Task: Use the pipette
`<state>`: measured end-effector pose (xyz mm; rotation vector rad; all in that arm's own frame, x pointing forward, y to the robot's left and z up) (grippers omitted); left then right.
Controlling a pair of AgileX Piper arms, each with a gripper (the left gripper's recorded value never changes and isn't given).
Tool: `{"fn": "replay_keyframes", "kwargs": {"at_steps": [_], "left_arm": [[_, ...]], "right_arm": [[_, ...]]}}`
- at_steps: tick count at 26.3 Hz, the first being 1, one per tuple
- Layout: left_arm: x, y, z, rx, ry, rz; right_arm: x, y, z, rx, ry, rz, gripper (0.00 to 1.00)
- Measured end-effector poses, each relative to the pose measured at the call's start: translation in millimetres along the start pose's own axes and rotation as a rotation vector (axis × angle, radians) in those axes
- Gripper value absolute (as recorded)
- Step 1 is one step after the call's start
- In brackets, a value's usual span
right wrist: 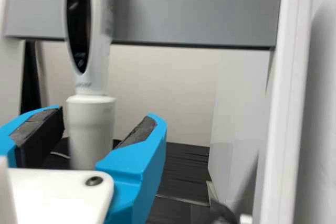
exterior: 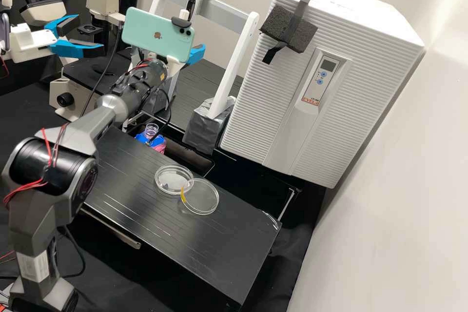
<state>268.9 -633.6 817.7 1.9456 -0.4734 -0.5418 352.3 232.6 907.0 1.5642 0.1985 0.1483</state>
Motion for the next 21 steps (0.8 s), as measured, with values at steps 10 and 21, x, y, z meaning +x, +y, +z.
{"fn": "replay_keyframes", "kwargs": {"at_steps": [10, 21], "left_arm": [[-44.5, -9.4, 5.5, 0.1, 0.121, 0.07], [-87.7, -44.0, 8.2, 0.16, 0.335, 0.129]], "right_arm": [[-89, 22.8, 13.0, 0.032, 0.141, 0.274, 1.0], [-144, -25.9, 65.4, 0.078, 0.089, 0.433, 1.0]]}}
